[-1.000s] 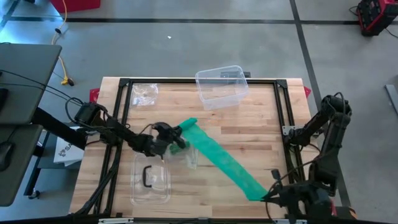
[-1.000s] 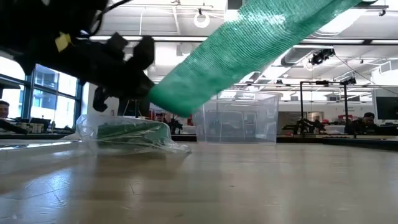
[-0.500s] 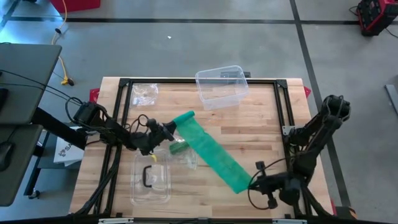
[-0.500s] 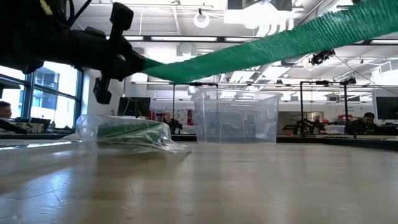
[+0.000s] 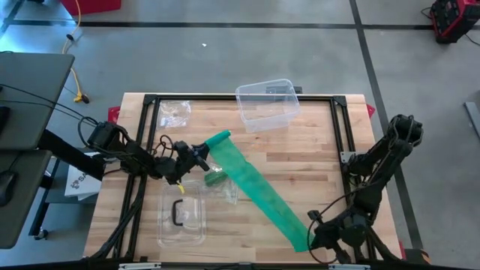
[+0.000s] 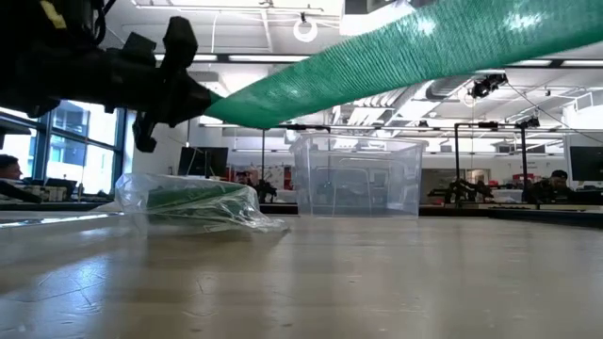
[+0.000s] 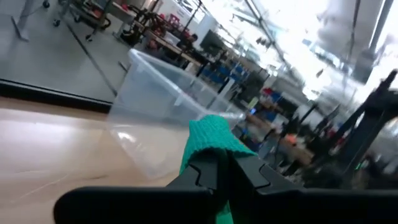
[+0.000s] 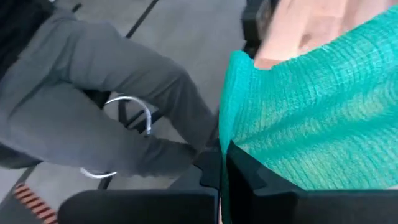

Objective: Roll bandage
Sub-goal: Roll the blue bandage

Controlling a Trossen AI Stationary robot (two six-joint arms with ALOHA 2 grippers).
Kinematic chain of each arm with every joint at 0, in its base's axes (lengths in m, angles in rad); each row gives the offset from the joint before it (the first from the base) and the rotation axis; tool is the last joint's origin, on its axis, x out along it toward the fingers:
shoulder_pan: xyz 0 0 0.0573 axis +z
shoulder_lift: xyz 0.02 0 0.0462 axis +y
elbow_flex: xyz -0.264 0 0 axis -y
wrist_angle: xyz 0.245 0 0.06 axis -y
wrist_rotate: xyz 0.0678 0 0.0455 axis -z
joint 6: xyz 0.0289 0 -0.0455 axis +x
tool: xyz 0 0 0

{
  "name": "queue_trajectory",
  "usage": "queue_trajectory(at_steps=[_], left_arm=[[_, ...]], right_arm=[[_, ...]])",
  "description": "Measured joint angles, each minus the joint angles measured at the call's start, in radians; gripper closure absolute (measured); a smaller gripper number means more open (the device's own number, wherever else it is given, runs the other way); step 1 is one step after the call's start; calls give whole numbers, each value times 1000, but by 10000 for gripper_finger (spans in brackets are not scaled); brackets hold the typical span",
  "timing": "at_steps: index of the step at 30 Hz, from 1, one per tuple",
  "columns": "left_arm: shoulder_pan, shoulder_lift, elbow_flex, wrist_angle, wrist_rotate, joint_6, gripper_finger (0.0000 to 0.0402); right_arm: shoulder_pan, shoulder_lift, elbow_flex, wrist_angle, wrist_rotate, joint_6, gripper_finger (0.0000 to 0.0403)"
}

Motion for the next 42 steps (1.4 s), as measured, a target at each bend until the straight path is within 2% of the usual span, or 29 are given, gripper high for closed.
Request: queue_trajectory(at_steps=[3, 5, 10, 14, 18, 20, 22, 23, 24, 28, 33, 38, 42], left_arm=[[-15, 0, -21, -32, -8, -4, 394], [-25, 0, -23, -79, -11, -10, 397], [-59, 0, 23, -261, 45, -34, 398], [-79, 0, 106, -510, 141, -99, 399], [-85, 1, 248, -893, 328, -219, 400], [-92, 2, 345, -1110, 455, -251, 400], [-111, 1, 448, -1272, 580, -246, 400], [-125, 0, 494, -1335, 638, -235, 400], [-141, 0, 534, -1379, 687, -218, 400], [-204, 1, 669, -1393, 847, -124, 400], [-261, 2, 767, -1306, 923, -62, 400], [-305, 1, 780, -1049, 907, 98, 401], [-319, -19, 780, -1006, 857, 164, 401]], right_arm=[[20, -1, 43, -42, 1, -10, 403], [36, -3, 102, -150, 48, -21, 403], [57, -3, 327, -553, 229, -41, 403], [57, -4, 494, -891, 417, -13, 403], [45, -4, 638, -1183, 682, 73, 403], [21, -4, 705, -1334, 856, 188, 403], [-18, -9, 762, -1492, 974, 308, 403], [-49, -16, 779, -1504, 1011, 339, 403], [-87, -39, 781, -1476, 1040, 293, 403], [-296, -127, 779, -1406, 1045, 74, 403], [-566, -199, 747, -1402, 974, -40, 403], [-721, -250, 598, -1309, 749, -150, 403], [-745, -291, 387, -1093, 545, -224, 403]])
